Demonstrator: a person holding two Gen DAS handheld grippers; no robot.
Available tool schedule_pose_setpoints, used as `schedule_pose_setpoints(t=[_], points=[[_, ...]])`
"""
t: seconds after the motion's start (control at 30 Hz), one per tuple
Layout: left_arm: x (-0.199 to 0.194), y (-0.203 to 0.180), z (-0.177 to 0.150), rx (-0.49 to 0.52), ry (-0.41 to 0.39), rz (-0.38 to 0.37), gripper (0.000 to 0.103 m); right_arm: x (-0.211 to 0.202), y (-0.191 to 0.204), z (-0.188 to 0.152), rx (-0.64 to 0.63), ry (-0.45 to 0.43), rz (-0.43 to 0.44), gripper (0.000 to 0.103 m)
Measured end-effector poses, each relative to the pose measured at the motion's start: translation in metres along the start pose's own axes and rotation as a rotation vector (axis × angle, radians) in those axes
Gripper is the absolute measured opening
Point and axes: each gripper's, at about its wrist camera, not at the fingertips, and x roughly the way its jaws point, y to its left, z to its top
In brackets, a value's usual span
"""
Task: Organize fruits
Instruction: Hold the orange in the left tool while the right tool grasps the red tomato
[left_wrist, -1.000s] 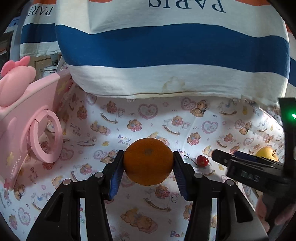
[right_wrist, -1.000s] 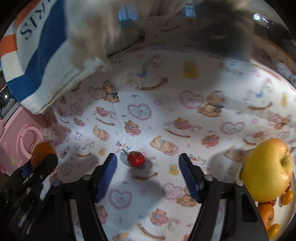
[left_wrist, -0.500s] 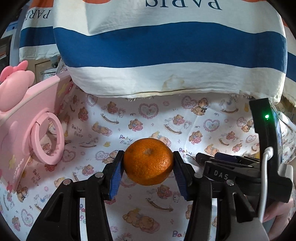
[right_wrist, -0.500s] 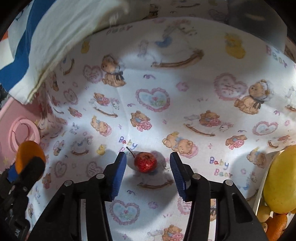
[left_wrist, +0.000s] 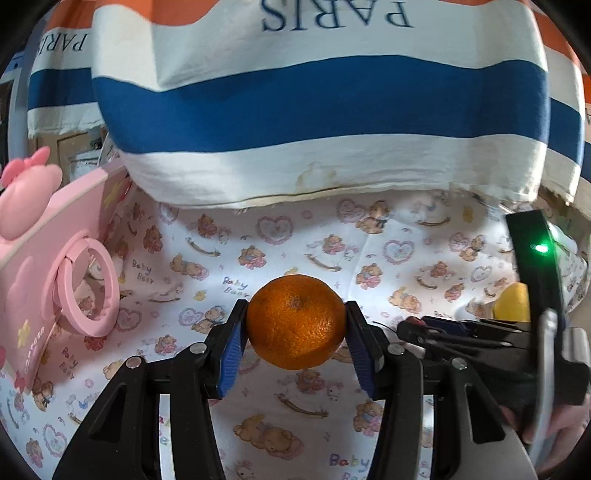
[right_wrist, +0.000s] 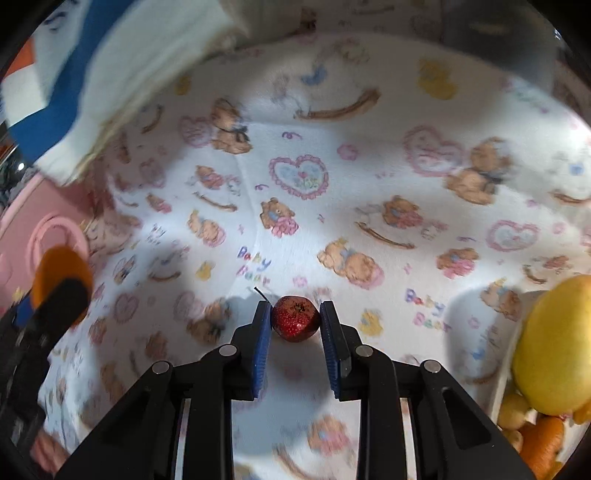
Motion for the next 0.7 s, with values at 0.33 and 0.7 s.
schedule_pose_setpoints(t=[0.33,0.7], points=[[-0.030,-0.022,-0.003,0.077,-0.076,-0.074,0.050,-0.113,-0.027,-0.051,-0.077,-0.211,0.025,0.028],[-0.041,-0.078,-0.025,0.267,-0.101,-0.138,0.050,-0.197,-0.104,-0.091,-0.068,-0.359,-0.137,0.028]])
